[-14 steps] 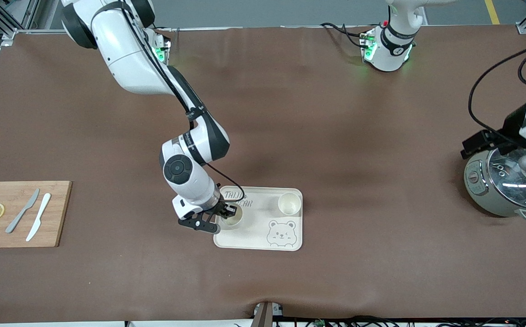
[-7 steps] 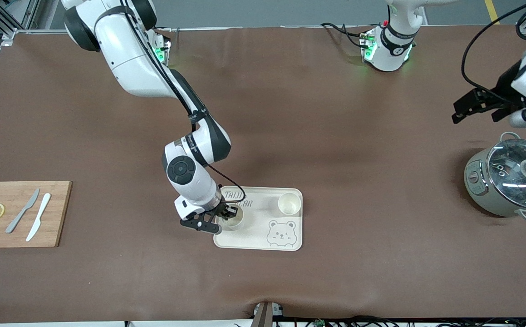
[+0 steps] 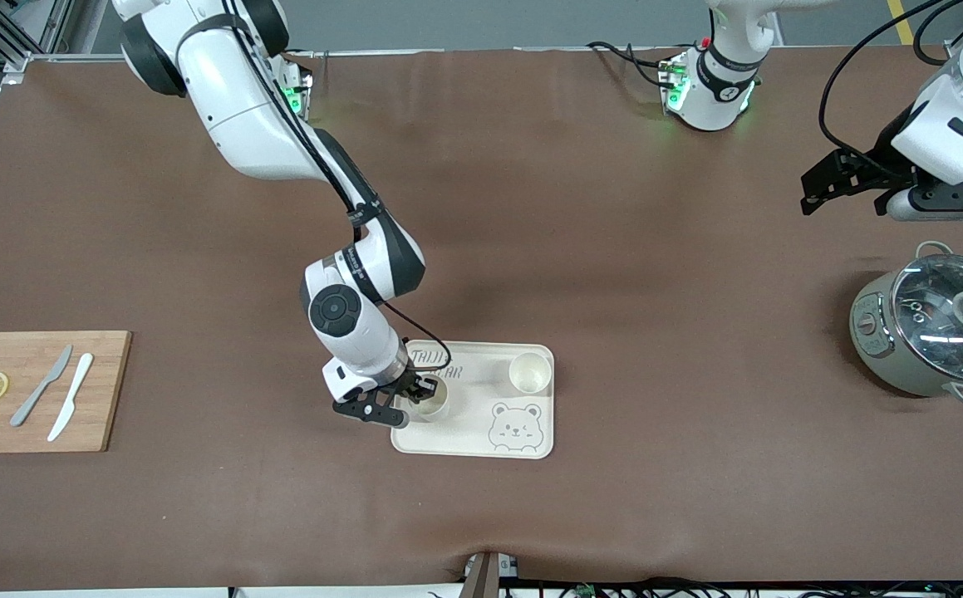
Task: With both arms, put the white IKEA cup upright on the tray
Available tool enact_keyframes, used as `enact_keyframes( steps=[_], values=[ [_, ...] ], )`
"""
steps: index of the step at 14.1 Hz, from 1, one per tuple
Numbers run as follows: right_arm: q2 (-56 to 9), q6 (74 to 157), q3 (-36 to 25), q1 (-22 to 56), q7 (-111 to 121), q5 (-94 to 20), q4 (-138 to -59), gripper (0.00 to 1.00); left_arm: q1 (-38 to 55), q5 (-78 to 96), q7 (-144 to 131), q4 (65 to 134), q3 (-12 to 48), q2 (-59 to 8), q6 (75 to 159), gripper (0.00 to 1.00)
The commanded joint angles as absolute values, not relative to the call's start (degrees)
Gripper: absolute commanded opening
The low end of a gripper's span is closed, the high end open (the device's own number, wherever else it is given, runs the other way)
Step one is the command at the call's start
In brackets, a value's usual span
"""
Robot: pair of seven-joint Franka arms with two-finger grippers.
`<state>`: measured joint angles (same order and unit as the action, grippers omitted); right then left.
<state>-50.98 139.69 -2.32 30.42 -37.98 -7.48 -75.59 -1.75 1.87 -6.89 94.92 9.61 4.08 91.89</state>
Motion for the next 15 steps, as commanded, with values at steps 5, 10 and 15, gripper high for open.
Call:
enact_keyframes(
  steps=[5,10,15],
  values=[
    [-51.9,140.0,-2.9,30.9,-39.7,-6.1,-74.2,0.41,-2.6,1.1,-3.4,95.7,10.4,5.4,91.1,1.0],
    [-51.6,139.8,-2.9,30.9,-39.6,-4.3,-74.2,1.0,-2.7,1.7,-3.3,95.6,10.2,5.6,91.0,1.0],
    [-50.1,137.4,-2.8,30.4,-39.5,-3.2,-74.3,1.0,-2.6,1.8,-3.3,95.5,10.1,5.5,90.7,1.0]
  ],
)
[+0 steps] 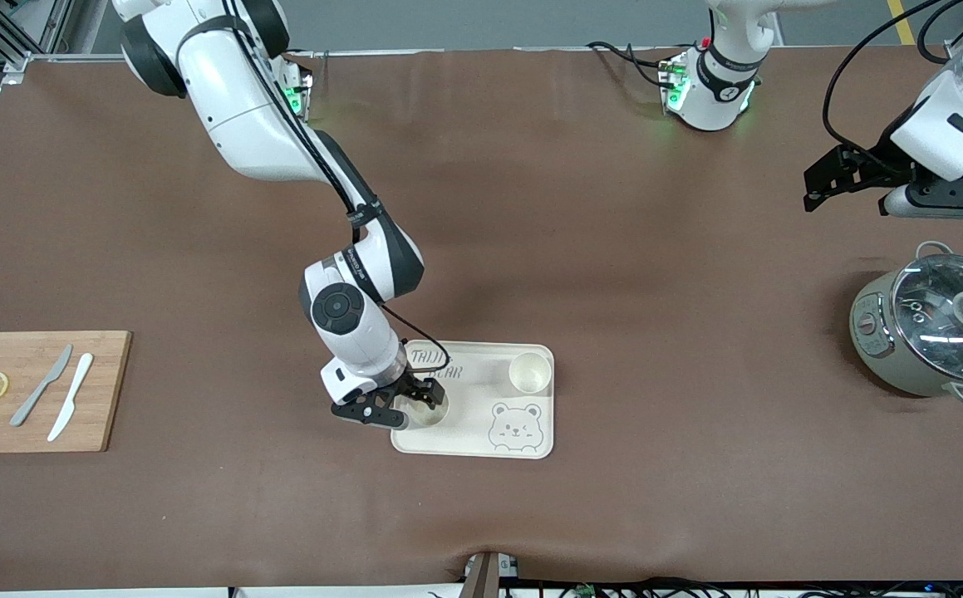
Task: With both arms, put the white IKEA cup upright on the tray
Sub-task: 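Open the right gripper and draw it back from the tray toward the cutting board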
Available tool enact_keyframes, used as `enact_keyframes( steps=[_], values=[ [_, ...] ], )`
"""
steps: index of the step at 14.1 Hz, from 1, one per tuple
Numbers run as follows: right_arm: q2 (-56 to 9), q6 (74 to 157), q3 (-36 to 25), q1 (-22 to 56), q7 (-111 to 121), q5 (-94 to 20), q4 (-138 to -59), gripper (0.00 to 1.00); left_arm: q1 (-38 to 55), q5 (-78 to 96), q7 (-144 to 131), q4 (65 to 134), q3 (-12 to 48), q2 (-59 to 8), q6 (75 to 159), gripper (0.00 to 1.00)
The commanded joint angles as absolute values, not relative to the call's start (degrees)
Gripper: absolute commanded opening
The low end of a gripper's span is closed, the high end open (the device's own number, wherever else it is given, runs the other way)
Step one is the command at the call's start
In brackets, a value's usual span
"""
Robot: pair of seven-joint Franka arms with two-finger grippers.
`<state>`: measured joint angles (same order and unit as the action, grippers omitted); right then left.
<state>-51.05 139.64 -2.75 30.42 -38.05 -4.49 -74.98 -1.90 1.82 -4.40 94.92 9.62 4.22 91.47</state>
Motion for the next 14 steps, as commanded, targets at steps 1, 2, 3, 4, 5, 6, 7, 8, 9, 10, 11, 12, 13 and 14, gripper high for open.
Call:
enact_keyframes(
  steps=[1,2,3,4,5,6,7,8,9,10,11,12,13,14],
  values=[
    [-49.1,134.9,-2.8,30.3,-39.5,-3.2,-74.1,1.0,-2.6,1.8,-3.3,95.6,10.2,5.5,90.7,1.0],
    [-47.9,132.2,-2.8,30.1,-39.3,-3.1,-73.9,1.0,-2.5,1.8,-3.3,95.6,10.2,5.5,90.6,1.0],
    [-46.2,129.4,-2.8,30.1,-39.0,-3.1,-73.9,1.0,-2.6,1.8,-3.2,95.5,10.2,5.5,90.7,1.0],
    [-44.4,126.8,-2.9,30.1,-38.8,-3.1,-73.9,1.0,-2.6,1.8,-3.2,95.5,10.2,5.4,90.7,1.0],
    [-42.6,124.0,-2.8,29.6,-38.8,-3.2,-73.9,1.0,-2.6,1.8,-3.2,95.5,10.2,5.5,90.6,1.0],
    [-40.9,121.5,-2.8,29.3,-38.5,-3.2,-73.8,1.0,-2.5,1.7,-3.2,95.5,10.4,5.5,90.6,1.0],
    [-39.0,118.8,-2.7,28.9,-37.6,-3.3,-73.8,1.0,-2.6,1.7,-3.2,95.4,10.4,5.5,90.6,1.0],
    [-37.2,116.0,-2.7,28.2,-36.7,-3.5,-73.7,1.0,-2.6,1.6,-3.3,95.4,10.2,5.5,90.6,1.0],
    [-35.4,113.3,-2.6,27.3,-36.0,-3.9,-73.7,1.0,-2.6,1.5,-3.3,95.1,10.3,5.4,90.6,1.0],
    [-33.5,110.5,-2.6,26.5,-34.8,-4.0,-73.7,1.0,-2.6,1.4,-3.3,94.2,10.2,5.1,90.6,1.0],
    [-31.9,107.6,-2.5,25.4,-32.8,-4.2,-73.6,1.0,-2.6,1.4,-3.2,93.9,10.1,4.9,90.6,1.0],
    [-30.5,104.8,-2.5,24.2,-30.9,-4.4,-73.6,1.0,-2.7,1.4,-3.1,93.6,9.9,4.8,90.6,1.0],
    [-29.4,102.7,-2.5,23.1,-29.6,-4.6,-73.5,1.0,-2.8,1.4,-2.9,93.3,9.8,4.7,90.6,1.0],
    [-28.3,100.9,-2.4,22.0,-28.1,-4.6,-73.5,1.0,-3.0,1.5,-2.6,93.1,9.8,4.6,90.6,1.0]
  ],
)
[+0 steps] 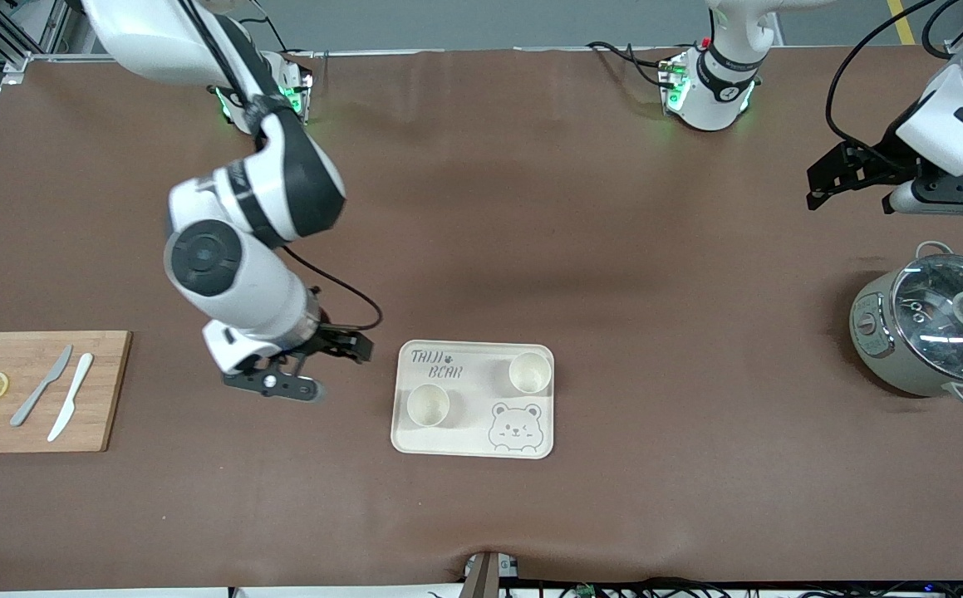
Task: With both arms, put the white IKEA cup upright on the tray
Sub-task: 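Open the right gripper and draw it back from the tray toward the cutting board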
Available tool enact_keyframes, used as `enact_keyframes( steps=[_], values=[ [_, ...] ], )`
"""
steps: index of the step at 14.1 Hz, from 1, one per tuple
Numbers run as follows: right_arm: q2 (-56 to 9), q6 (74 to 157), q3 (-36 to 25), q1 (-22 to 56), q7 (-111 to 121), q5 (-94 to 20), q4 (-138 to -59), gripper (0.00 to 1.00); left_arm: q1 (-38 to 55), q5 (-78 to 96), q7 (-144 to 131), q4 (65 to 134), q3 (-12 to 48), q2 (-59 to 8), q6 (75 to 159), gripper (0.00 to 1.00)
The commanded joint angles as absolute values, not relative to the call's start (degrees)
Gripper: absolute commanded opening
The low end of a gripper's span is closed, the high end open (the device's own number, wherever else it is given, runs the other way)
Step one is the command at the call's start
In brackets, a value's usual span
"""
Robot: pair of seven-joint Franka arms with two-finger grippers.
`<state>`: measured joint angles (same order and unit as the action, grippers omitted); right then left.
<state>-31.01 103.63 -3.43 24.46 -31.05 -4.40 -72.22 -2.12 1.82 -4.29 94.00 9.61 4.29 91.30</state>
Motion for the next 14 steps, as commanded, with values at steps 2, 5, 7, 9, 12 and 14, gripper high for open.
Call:
enact_keyframes(
  steps=[2,5,7,9,12,14],
  values=[
    [-26.2,97.9,-2.4,19.6,-24.6,-4.7,-73.5,1.0,-3.0,1.5,-2.7,92.8,9.8,4.2,90.6,1.0],
    [-23.7,94.2,-2.5,16.2,-20.8,-4.7,-73.0,1.0,-3.0,1.6,-2.7,92.7,9.9,4.0,90.6,1.0],
    [-22.9,91.6,-2.5,14.2,-19.2,-4.7,-72.3,1.0,-3.0,1.7,-2.7,92.7,9.9,4.0,90.6,1.0],
    [-22.6,89.9,-2.6,11.7,-15.2,-4.6,-71.2,1.0,-3.0,1.8,-2.7,92.7,9.9,4.0,90.6,1.0],
    [-22.3,89.3,-2.7,8.1,-10.9,-4.7,-70.6,1.0,-2.9,1.8,-2.7,92.7,9.9,4.0,90.6,1.0],
    [-22.2,88.9,-2.7,5.8,-8.0,-4.6,-70.6,1.0,-2.9,1.8,-2.8,92.7,9.9,4.0,90.6,1.0]
  ],
)
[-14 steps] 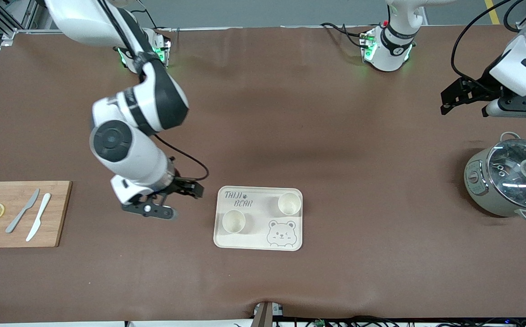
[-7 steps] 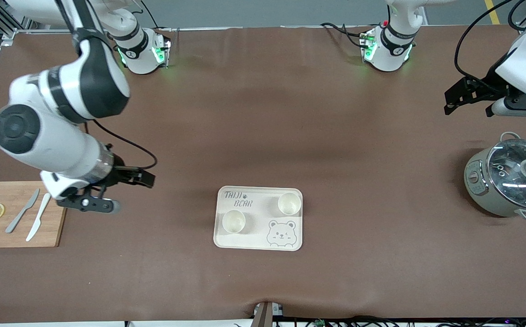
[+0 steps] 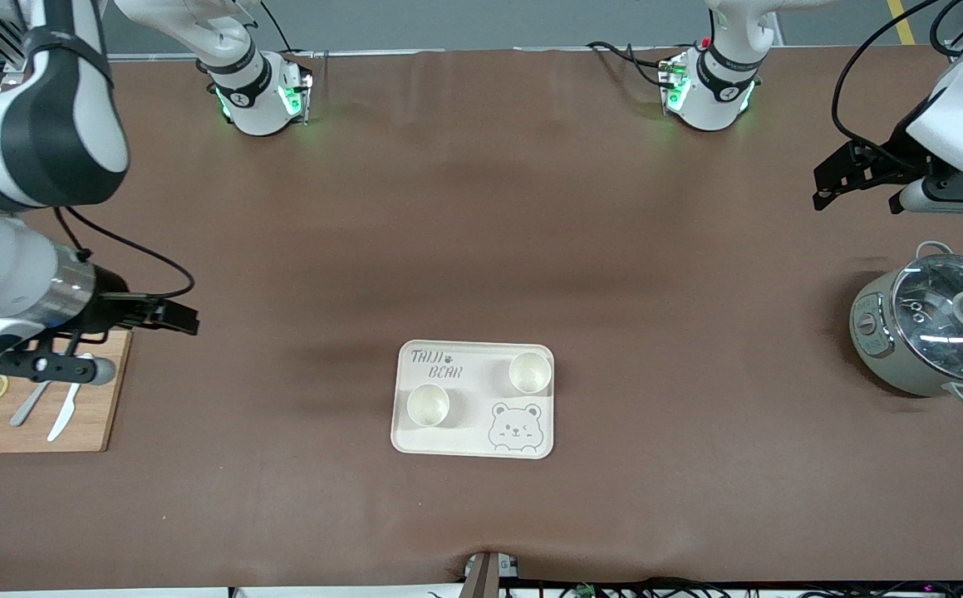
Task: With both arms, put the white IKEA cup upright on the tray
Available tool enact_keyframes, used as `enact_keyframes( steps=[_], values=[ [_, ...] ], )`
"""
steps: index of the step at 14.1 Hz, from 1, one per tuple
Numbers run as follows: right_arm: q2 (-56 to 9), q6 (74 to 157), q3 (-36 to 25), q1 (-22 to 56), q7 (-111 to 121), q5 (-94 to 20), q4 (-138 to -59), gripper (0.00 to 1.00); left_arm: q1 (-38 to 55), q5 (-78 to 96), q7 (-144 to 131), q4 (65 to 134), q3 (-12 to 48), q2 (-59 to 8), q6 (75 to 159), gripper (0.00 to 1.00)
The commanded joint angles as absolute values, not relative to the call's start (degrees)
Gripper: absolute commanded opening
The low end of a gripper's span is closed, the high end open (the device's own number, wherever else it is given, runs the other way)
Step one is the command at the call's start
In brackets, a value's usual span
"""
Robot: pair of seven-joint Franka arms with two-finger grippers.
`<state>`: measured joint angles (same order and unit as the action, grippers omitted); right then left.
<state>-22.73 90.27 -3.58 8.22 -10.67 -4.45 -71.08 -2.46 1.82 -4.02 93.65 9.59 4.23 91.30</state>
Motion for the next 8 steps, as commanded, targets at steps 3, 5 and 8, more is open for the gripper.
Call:
enact_keyframes(
  steps=[3,5,8],
  values=[
    [-22.2,87.9,-2.8,3.9,-5.2,-4.0,-70.0,1.0,-2.8,1.8,-2.8,92.7,9.9,3.7,90.6,1.0],
    [-22.2,87.9,-3.0,3.3,-4.8,-3.8,-70.0,1.0,-2.9,1.8,-2.8,92.7,9.9,3.7,90.6,1.0],
    [-22.2,87.9,-3.0,1.8,-2.8,-3.7,-70.0,1.0,-2.8,1.8,-2.8,92.7,9.9,3.6,90.6,1.0]
  ],
)
